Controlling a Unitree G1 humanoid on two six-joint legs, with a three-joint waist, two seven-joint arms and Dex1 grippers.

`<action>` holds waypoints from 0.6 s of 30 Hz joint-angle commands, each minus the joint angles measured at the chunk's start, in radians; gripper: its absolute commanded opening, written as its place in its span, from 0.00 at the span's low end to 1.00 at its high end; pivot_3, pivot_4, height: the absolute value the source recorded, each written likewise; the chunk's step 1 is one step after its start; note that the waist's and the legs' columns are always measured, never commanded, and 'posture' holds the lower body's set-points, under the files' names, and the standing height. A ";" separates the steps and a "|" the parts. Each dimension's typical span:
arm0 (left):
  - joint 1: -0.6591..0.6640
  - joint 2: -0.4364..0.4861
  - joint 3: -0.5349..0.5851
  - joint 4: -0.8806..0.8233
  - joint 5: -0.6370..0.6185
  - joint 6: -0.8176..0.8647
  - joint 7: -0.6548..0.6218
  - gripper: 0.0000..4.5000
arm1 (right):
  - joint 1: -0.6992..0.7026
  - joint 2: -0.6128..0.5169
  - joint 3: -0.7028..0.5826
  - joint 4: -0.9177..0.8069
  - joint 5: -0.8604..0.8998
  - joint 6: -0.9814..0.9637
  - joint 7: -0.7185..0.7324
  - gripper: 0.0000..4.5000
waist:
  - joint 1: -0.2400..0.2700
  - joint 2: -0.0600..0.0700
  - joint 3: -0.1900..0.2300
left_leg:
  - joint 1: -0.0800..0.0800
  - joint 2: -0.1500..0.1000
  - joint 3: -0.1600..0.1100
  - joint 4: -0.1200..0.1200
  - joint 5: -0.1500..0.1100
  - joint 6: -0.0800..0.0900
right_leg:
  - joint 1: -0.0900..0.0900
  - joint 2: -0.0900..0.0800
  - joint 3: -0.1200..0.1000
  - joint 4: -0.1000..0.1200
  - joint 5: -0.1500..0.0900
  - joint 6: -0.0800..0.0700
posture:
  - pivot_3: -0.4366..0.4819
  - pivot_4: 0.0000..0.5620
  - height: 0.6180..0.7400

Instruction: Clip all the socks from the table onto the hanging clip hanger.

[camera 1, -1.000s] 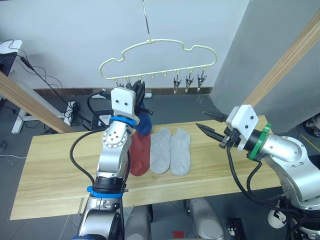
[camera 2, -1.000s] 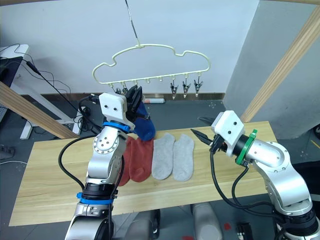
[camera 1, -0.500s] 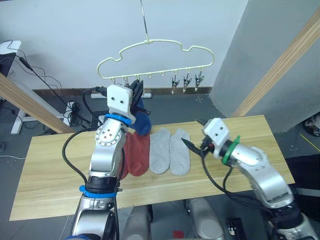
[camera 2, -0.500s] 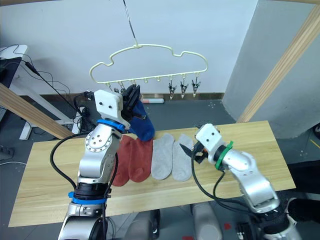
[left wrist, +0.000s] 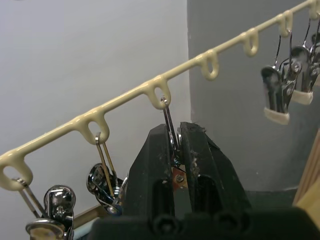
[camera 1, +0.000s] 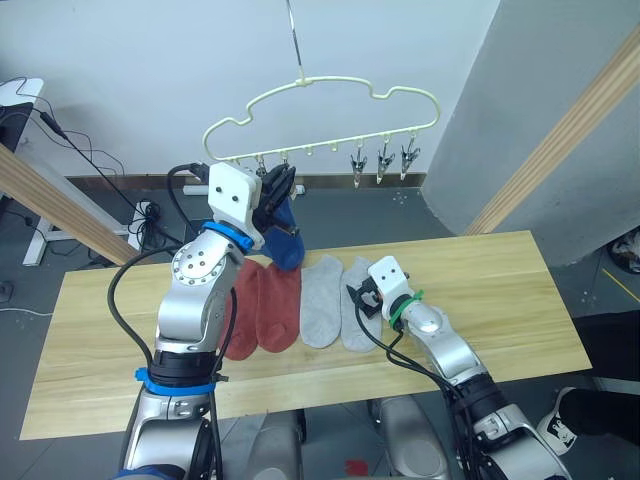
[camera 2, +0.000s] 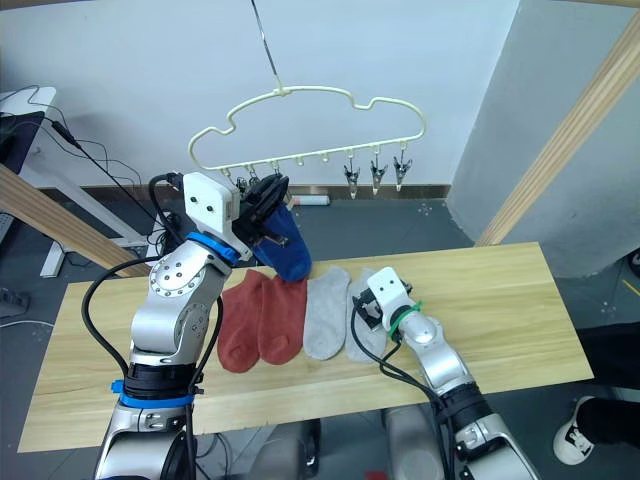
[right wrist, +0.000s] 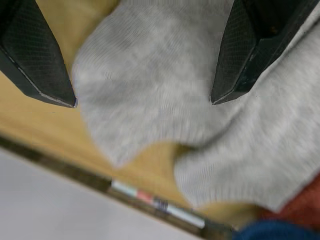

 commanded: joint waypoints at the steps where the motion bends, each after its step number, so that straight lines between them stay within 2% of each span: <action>1: -0.005 0.012 0.007 -0.053 -0.027 0.014 -0.027 0.00 | -0.005 0.010 -0.013 0.046 -0.015 -0.002 -0.013 0.71 | 0.000 0.000 0.000 | 0.000 0.000 0.000 0.000 0.000 0.000 | 0.000 0.000 0.000 0.000 0.000 0.000 | 0.23 0.63 0.95; 6: -0.007 0.017 0.030 -0.063 -0.077 0.049 -0.055 0.00 | 0.005 0.015 -0.002 0.045 -0.029 0.001 -0.005 0.32 | 0.000 0.000 0.000 | 0.001 0.000 0.000 0.000 0.000 0.000 | 0.000 0.000 0.000 0.000 0.000 0.000 | 0.23 0.63 0.95; 10: -0.018 0.038 0.045 -0.063 -0.113 0.073 -0.091 0.00 | 0.020 0.004 0.016 -0.021 -0.051 -0.016 0.015 0.01 | 0.000 0.000 0.000 | 0.001 0.000 0.000 0.000 0.000 0.000 | 0.000 0.000 0.000 0.000 0.000 0.000 | 0.24 0.63 0.95; 13: -0.028 0.049 0.053 -0.062 -0.136 0.091 -0.105 0.00 | 0.021 -0.023 0.036 -0.099 -0.078 -0.033 0.041 0.01 | 0.001 0.000 0.000 | 0.000 0.000 0.000 0.000 0.000 0.000 | 0.000 0.000 0.000 0.000 0.000 0.000 | 0.24 0.63 0.95; 18: -0.050 0.079 0.066 -0.071 -0.188 0.141 -0.140 0.00 | -0.061 -0.143 0.149 -0.269 -0.213 -0.149 0.138 0.01 | -0.003 0.001 0.001 | -0.001 0.000 0.000 0.000 0.000 0.000 | -0.001 0.000 0.000 0.000 0.000 0.000 | 0.23 0.62 0.95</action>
